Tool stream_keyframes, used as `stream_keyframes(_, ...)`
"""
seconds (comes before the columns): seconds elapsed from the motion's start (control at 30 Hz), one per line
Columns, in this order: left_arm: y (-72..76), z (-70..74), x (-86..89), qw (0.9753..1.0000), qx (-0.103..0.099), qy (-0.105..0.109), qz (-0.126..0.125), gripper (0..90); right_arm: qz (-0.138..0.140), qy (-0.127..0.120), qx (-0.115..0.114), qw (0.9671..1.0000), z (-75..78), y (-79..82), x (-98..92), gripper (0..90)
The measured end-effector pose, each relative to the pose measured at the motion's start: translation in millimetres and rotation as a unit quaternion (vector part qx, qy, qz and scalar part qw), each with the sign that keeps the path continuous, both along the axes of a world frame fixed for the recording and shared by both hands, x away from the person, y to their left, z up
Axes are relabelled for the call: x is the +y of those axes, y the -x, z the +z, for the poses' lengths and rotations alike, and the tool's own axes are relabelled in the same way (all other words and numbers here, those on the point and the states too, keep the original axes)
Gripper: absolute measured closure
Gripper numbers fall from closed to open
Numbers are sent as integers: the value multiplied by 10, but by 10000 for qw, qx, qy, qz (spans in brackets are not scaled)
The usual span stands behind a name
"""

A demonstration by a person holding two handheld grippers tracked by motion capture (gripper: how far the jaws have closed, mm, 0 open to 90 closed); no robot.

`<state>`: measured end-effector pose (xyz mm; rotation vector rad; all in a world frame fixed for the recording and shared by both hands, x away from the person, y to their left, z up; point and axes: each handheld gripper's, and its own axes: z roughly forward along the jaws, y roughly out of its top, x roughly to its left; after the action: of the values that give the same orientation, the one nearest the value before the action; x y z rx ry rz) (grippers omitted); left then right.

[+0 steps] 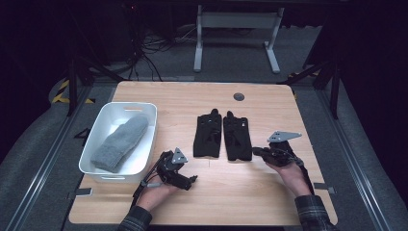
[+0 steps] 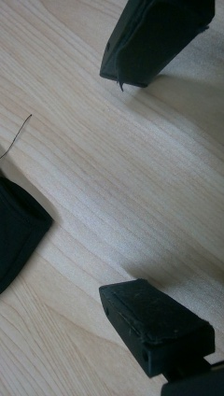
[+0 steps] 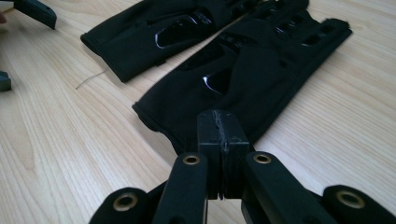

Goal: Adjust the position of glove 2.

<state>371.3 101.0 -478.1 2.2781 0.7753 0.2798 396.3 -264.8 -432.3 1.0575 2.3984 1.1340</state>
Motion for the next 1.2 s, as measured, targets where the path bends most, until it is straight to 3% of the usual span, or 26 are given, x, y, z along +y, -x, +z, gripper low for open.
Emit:
stream_keyframes(0.27,0,0,-2,10000,9,5,-16,0,192,10,49,9998,-46,-95,174,900)
stream_keyframes(0.4,-2,0,-1,10000,2,-2,-31,0,219,196,216,9993,-157,-176,248,900)
stream_keyframes(0.47,0,0,-1,10000,5,3,-22,0,267,335,316,9986,-220,-201,262,900)
stream_keyframes(0.63,0,0,-1,10000,6,2,-21,0,274,298,384,9984,-220,-188,217,900)
stream_keyframes(1.2,2,2,1,10000,24,-5,-54,1,635,295,594,9958,-227,369,68,900)
